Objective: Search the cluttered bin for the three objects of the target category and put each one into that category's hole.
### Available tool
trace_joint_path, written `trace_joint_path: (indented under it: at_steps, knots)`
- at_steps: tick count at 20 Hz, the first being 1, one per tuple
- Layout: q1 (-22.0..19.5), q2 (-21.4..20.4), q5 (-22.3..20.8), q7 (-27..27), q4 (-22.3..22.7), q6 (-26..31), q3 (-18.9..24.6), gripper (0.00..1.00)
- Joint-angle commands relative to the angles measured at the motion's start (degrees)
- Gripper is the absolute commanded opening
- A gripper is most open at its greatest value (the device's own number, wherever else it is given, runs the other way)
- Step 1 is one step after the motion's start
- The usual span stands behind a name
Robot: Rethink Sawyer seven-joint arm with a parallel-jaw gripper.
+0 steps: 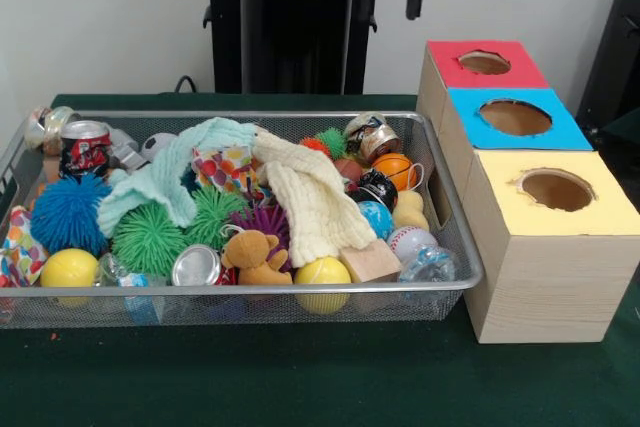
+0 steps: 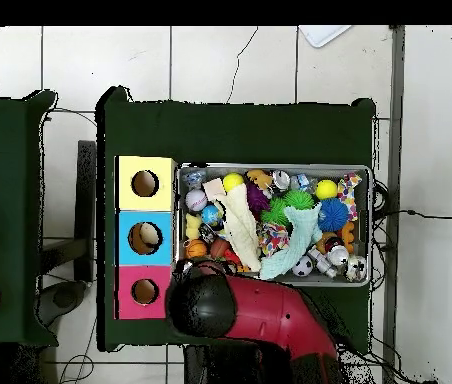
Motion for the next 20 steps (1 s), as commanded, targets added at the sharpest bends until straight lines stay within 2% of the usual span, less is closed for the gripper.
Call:
trace_joint_path:
  at_steps: [1, 5, 10, 20]
  knots:
    - [-5.3, 6.9, -7.0, -6.9, -5.8, -3.4, 7.4, 1.0]
    - [-5.7, 9.2, -9.6, -6.6, -10.6, -0.7, 8.5, 1.0]
    - [-5.5, 11.0, -10.7, -5.8, -15.9, 4.2, 10.3, 1.0]
    - [-10.3, 16.2, -14.1, -9.0, -20.0, 5.8, 13.5, 1.0]
